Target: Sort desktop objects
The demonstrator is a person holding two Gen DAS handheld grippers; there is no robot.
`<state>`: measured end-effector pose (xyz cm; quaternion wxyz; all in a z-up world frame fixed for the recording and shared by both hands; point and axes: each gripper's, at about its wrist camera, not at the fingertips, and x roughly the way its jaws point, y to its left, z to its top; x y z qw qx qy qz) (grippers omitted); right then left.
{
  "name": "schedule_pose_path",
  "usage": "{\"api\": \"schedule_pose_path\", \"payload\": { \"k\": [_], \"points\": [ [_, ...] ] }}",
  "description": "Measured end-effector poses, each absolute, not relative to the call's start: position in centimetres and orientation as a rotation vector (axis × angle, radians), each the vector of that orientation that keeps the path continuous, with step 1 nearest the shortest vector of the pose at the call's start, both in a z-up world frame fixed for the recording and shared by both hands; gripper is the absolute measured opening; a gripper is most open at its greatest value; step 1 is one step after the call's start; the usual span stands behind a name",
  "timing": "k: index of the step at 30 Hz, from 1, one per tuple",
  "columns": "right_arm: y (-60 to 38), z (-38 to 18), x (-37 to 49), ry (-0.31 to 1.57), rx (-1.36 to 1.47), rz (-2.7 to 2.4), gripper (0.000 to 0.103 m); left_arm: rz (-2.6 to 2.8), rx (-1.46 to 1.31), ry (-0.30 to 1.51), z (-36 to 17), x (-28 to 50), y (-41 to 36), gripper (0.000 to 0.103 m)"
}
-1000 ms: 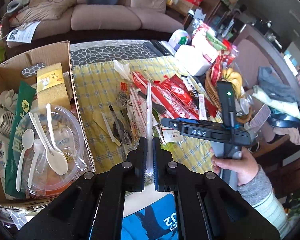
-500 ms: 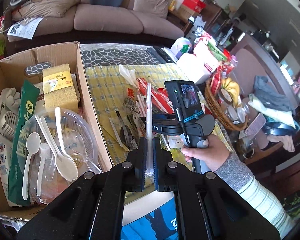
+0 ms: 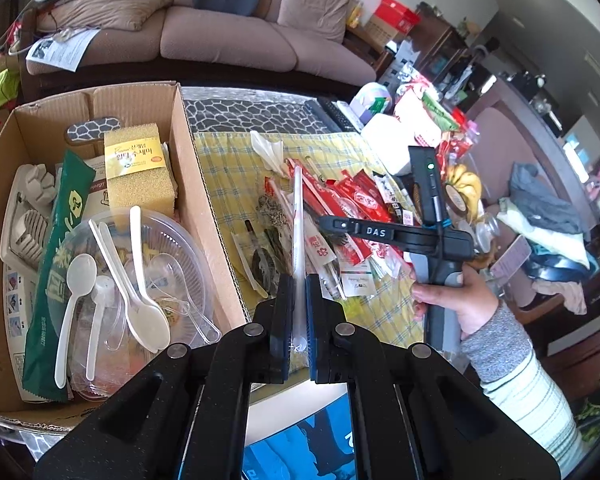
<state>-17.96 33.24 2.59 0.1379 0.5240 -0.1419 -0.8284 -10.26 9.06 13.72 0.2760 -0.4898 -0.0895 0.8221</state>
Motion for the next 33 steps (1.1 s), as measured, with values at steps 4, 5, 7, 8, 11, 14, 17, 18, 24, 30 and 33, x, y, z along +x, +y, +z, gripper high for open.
{"api": "schedule_pose_path", "payload": {
  "k": [4,5,7,8,11,14,17,18,24,30,33],
  "points": [
    [32.8,6.3,-17.0,-0.383,1.461,-2.425,0.007,2.245,-1.299,-0.262,14.7,-9.8,7.7,0.006],
    [32.5,6.9,-16.8,-0.361,1.460,-2.439,0.007,2.251,-1.304,-0.268,14.8,-9.8,7.3,0.006],
    [31.9,7.0,-16.7,-0.305,1.499,-2.456,0.011,2.258,-1.311,-0.283,14.7,-9.5,6.7,0.006],
    [31.6,6.5,-16.7,-0.280,1.520,-2.459,0.011,2.261,-1.310,-0.286,14.8,-9.3,6.5,0.006],
    [30.9,3.6,-17.2,-0.274,1.589,-2.443,0.034,2.259,-1.315,-0.282,14.6,-8.9,6.2,0.006],
    [30.4,0.5,-18.1,-0.262,1.647,-2.440,0.036,2.250,-1.323,-0.284,14.1,-9.0,6.0,0.006],
    [30.1,-1.8,-19.5,-0.239,1.701,-2.435,0.036,2.241,-1.327,-0.287,13.8,-9.5,5.9,0.006],
    [29.9,-2.4,-19.9,-0.218,1.719,-2.434,0.035,2.237,-1.328,-0.291,13.7,-9.7,5.9,0.006],
    [29.1,-3.2,-19.7,-0.089,1.723,-2.436,0.009,2.226,-1.334,-0.310,13.0,-10.6,5.6,0.006],
    [31.6,-1.1,-18.6,-0.316,1.633,-2.425,0.009,2.232,-1.332,-0.324,13.0,-10.3,5.2,0.006],
    [32.7,1.3,-17.8,-0.407,1.579,-2.426,0.009,2.245,-1.325,-0.337,13.5,-10.1,4.6,0.006]
  ]
}}
